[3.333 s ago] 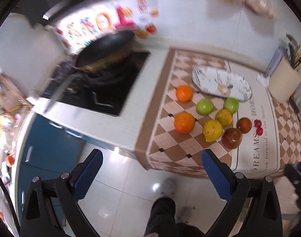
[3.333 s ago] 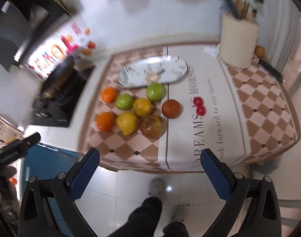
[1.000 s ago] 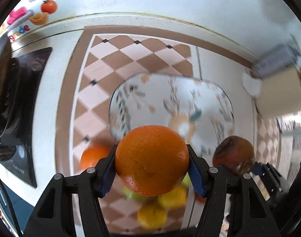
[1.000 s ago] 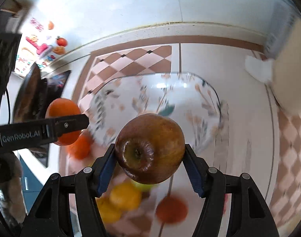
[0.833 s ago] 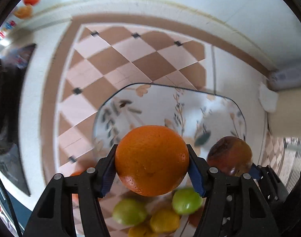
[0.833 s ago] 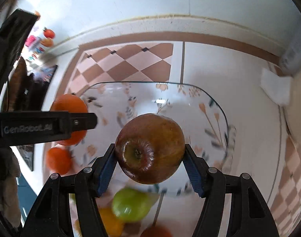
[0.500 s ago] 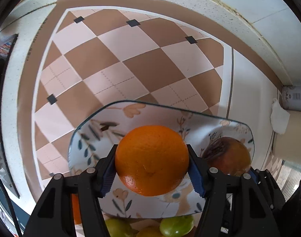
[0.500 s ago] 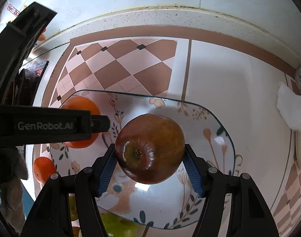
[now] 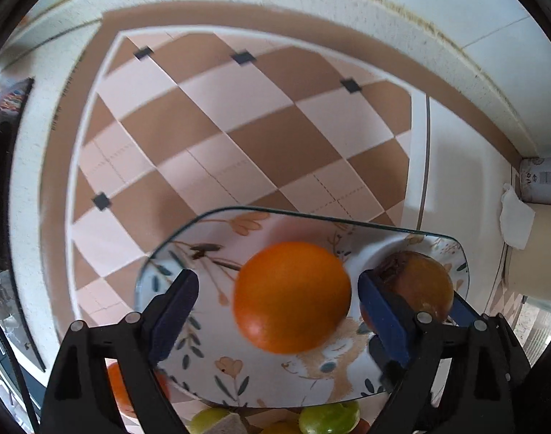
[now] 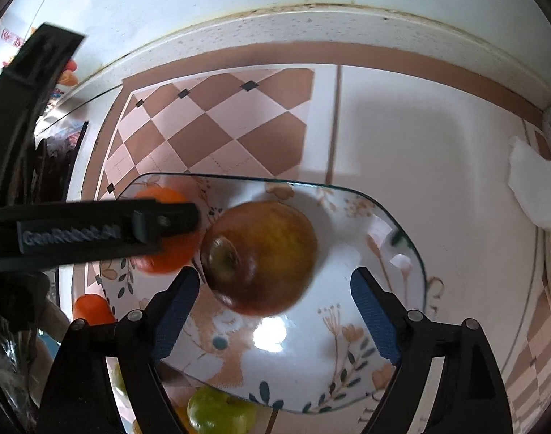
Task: Organize fruits
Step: 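Open both tools to release the orange and apple onto the plate, then grasp a lemon with the left tool while the right tool grasps a dark orange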
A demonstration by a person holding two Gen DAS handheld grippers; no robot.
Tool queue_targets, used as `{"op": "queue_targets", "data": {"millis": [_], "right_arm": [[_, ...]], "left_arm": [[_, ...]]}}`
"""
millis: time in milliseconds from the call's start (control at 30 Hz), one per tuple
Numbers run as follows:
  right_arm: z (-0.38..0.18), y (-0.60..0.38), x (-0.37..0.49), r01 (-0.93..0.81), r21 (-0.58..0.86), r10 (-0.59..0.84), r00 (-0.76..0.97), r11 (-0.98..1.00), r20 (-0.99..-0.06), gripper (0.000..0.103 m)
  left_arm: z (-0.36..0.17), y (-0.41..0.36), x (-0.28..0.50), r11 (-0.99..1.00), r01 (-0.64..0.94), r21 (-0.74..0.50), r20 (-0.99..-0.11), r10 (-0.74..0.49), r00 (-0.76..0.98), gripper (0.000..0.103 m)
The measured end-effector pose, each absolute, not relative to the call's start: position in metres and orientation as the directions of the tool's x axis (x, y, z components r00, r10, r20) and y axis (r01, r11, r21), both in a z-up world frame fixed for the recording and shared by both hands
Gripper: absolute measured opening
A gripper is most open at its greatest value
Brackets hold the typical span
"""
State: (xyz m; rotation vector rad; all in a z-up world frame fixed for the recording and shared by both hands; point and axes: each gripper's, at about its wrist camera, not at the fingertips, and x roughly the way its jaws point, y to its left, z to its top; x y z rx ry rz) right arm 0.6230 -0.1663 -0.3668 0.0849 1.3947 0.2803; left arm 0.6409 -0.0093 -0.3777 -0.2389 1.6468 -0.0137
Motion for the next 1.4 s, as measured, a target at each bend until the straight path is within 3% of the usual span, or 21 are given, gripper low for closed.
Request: {"op": "queue_targets", "data": {"millis": [467,1400], "right_arm": [[-0.327,-0.181,0.552,-0.012,0.146,0.146,0.142,0.989,-0.979,0.092],[-0.181,-0.177,0.398,-0.002,0.126,0.117,0.383,0.992,-0.916,0.092]], "left_arm": [[-0.309,0.006,0.559,0.996,-0.080,0.043,-0.991,0.053,0.125,0.090],[-0.177,0.009,0.413,1.000,0.020,0.001,-0.924,-0.007,0.382,0.090]]}}
